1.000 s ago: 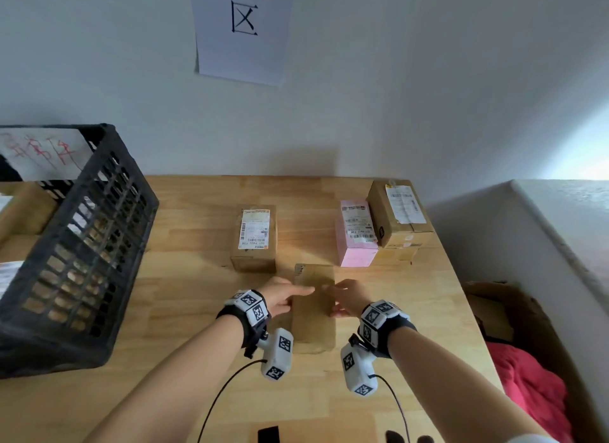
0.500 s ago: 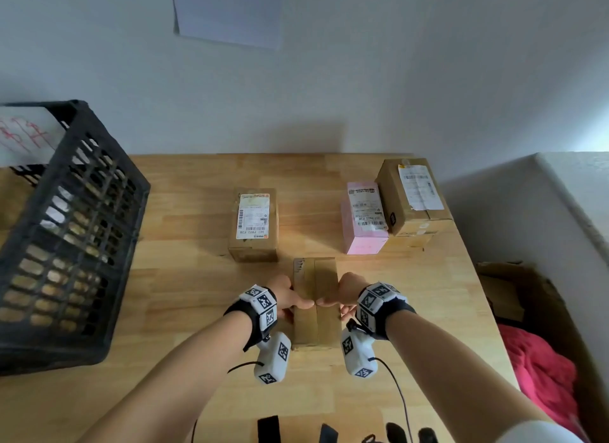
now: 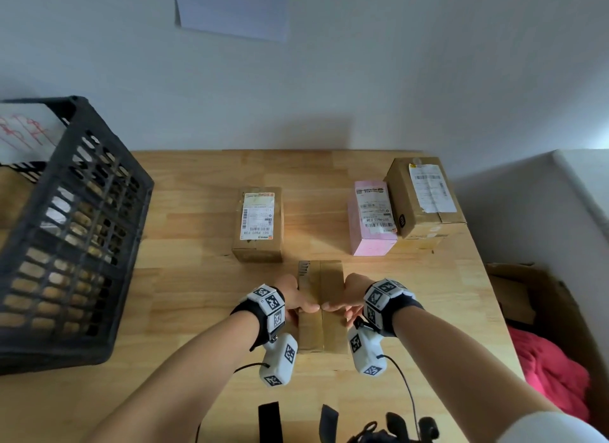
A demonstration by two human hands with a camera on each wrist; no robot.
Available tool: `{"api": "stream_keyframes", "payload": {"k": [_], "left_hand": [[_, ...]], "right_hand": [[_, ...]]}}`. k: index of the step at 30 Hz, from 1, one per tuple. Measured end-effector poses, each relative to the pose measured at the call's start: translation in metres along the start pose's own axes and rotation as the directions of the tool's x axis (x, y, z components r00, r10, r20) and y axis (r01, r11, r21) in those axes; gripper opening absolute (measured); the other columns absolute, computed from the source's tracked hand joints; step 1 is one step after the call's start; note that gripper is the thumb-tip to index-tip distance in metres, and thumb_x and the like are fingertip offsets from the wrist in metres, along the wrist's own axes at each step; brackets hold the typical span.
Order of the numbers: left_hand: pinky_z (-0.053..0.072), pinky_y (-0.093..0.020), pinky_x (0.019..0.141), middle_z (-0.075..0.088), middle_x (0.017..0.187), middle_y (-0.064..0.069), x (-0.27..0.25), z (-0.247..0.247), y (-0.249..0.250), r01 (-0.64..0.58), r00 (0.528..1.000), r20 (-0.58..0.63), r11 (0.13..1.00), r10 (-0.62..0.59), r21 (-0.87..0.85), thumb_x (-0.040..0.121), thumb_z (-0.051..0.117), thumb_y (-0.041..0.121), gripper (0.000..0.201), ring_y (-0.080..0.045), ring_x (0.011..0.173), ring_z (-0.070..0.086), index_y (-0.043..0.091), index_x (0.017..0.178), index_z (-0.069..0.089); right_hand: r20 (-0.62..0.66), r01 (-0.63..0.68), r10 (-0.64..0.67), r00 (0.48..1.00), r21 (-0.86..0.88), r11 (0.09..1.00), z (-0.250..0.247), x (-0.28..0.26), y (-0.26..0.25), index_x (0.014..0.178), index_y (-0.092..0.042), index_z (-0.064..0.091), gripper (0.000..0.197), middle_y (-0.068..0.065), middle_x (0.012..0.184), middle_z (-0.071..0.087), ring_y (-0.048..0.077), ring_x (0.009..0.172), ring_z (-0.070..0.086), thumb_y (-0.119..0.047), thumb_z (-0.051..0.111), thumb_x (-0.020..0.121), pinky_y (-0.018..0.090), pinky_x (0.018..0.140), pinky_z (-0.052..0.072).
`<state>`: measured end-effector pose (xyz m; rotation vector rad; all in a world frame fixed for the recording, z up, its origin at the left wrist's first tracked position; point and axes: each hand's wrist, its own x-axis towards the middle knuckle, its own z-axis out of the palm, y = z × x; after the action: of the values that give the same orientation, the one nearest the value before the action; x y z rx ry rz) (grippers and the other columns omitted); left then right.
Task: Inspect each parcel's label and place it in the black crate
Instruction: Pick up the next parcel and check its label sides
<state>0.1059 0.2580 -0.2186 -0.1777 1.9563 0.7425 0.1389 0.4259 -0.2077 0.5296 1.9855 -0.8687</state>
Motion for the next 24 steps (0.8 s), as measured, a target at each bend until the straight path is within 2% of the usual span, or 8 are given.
{"api": "stream_keyframes", "payload": {"k": [7,10,13,16,18,20,22,24], "left_hand": [[0.054,-0.044,0.089,0.06,0.123,-0.018,0.001,0.007,-0.008,-0.021,0.997,-0.076,0.999,0.024,0.039,0.068,0.083,0.036,0.079,-0.033,0.108,0.061,-0.006,0.126,0.047],[0.054,-0.044,0.089,0.06,0.121,-0.017,0.004,0.014,-0.017,-0.04,0.993,-0.107,0.999,0.039,-0.005,0.066,0.082,0.04,0.082,-0.032,0.109,0.06,-0.005,0.126,0.047],[0.055,-0.048,0.084,0.066,0.109,-0.019,-0.001,0.017,-0.023,-0.09,0.992,-0.104,0.987,0.076,-0.136,0.07,0.082,0.028,0.063,-0.033,0.102,0.064,-0.007,0.116,0.057],[0.055,-0.046,0.084,0.064,0.114,-0.02,-0.031,0.012,-0.015,-0.16,0.983,-0.13,0.944,0.128,-0.287,0.077,0.077,0.012,0.049,-0.032,0.104,0.063,-0.007,0.118,0.056],[0.053,-0.041,0.089,0.063,0.114,-0.009,-0.049,0.004,-0.008,-0.266,0.958,-0.2,0.892,0.204,-0.366,0.082,0.072,0.012,0.038,-0.026,0.109,0.06,0.005,0.116,0.057],[0.047,-0.044,0.098,0.061,0.115,-0.003,-0.065,-0.004,-0.002,-0.345,0.938,-0.222,0.771,0.266,-0.535,0.087,0.066,0.02,0.034,-0.024,0.117,0.054,0.011,0.118,0.057],[0.043,-0.049,0.101,0.057,0.123,-0.009,-0.074,-0.012,0.0,-0.335,0.942,-0.222,0.641,0.253,-0.69,0.09,0.059,0.036,0.044,-0.028,0.121,0.051,0.007,0.123,0.054],[0.046,-0.048,0.095,0.058,0.121,-0.016,-0.076,-0.018,-0.001,-0.315,0.949,-0.234,0.562,0.213,-0.765,0.091,0.054,0.042,0.046,-0.03,0.114,0.055,0.004,0.117,0.053]], "right_hand": [[-0.122,-0.028,0.014,0.992,-0.111,0.993,0.012,-0.004,0.004,0.104,-0.011,0.055,0.063,0.006,0.098,0.069,0.024,0.092,0.067,-0.056,0.077,0.064,0.036,0.085,0.053],[-0.142,0.01,-0.019,0.99,-0.068,0.998,0.02,-0.001,0.011,0.111,-0.006,0.058,0.07,0.007,0.101,0.069,0.025,0.091,0.067,-0.057,0.075,0.065,0.04,0.086,0.054],[-0.124,0.042,-0.036,0.992,0.04,0.998,0.024,-0.01,0.014,0.113,-0.004,0.058,0.069,0.009,0.099,0.07,0.025,0.09,0.068,-0.053,0.076,0.067,0.045,0.08,0.058],[-0.17,0.106,-0.077,0.982,0.166,0.98,0.019,-0.029,0.011,0.118,-0.006,0.054,0.057,0.006,0.112,0.064,0.022,0.099,0.062,-0.037,0.076,0.075,0.04,0.076,0.058],[-0.222,0.207,-0.127,0.967,0.386,0.899,0.012,-0.038,0.011,0.119,-0.015,0.054,0.038,0.007,0.113,0.061,0.02,0.097,0.057,-0.015,0.068,0.084,0.039,0.077,0.056],[-0.231,0.277,-0.162,0.959,0.654,0.704,0.004,-0.044,0.014,0.109,-0.017,0.06,0.029,0.009,0.113,0.064,0.021,0.095,0.059,0.002,0.049,0.09,0.042,0.083,0.054],[-0.238,0.286,-0.158,0.958,0.791,0.541,-0.003,-0.048,0.016,0.099,-0.018,0.06,0.035,0.008,0.122,0.062,0.026,0.108,0.058,0.006,0.036,0.092,0.041,0.08,0.052],[-0.246,0.287,-0.149,0.958,0.825,0.487,-0.007,-0.054,0.015,0.094,-0.015,0.059,0.03,0.008,0.119,0.06,0.029,0.113,0.056,0.002,0.035,0.092,0.042,0.08,0.052]]}}
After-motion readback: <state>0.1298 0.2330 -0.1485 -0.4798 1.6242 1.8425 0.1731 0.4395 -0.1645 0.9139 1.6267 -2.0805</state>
